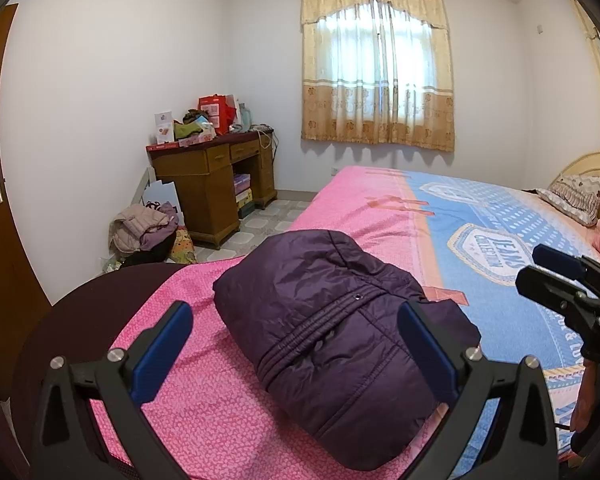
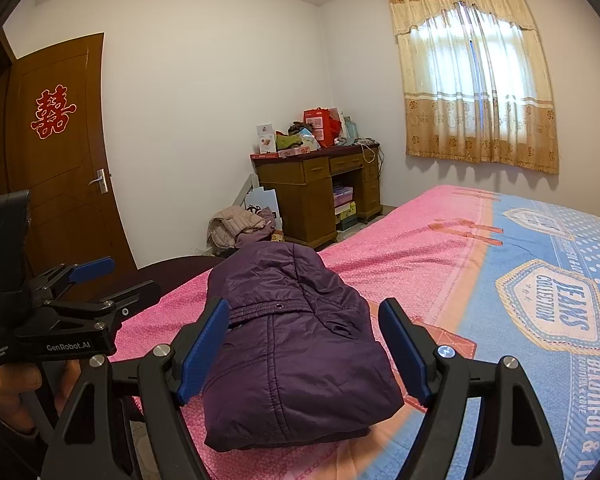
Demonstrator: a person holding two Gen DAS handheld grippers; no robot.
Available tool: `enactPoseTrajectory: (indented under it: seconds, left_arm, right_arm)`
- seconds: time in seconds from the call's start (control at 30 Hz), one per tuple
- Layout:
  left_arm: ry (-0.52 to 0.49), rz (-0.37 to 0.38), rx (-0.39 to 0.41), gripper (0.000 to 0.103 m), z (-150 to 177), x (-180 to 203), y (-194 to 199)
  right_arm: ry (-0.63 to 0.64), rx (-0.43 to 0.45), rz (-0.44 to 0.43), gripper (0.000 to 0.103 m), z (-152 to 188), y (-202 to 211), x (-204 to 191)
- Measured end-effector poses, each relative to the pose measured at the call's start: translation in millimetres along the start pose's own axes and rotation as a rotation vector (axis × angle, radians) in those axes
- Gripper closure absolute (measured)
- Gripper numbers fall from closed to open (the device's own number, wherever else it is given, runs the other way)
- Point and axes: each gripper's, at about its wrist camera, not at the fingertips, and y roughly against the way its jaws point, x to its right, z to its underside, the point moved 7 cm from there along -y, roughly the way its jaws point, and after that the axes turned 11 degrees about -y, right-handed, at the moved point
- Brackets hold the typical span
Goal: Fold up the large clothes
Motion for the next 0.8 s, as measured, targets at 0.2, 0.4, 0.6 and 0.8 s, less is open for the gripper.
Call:
enactPoseTrajectory:
  seconds: [0.2, 0.4, 0.6, 0.8]
  left_arm:
    - [0.002, 0.009, -0.012, 0.0, 0.0, 1.3, -2.2]
    - [-0.012, -0.005, -0.026, 0.0, 1.5, 3.0, -4.4]
    - [-0.033, -0.021, -0.032, 0.0, 1.6, 3.8, -4.9]
    - [-0.034, -0.039, -0.035, 0.0, 1.3, -0.4, -5.6]
  right_arm:
    - [0.005, 0.002, -0.005, 0.025, 1.6, 0.9, -1.5]
    - [0.005, 0.002, -0.005, 0.025, 2.0, 0.5, -1.9]
    - [0.006, 0.003, -0.01, 0.025, 3.8, 1.3, -2.5]
    - [0.009, 0.0, -0.016, 0.025, 6.0, 1.0, -3.4]
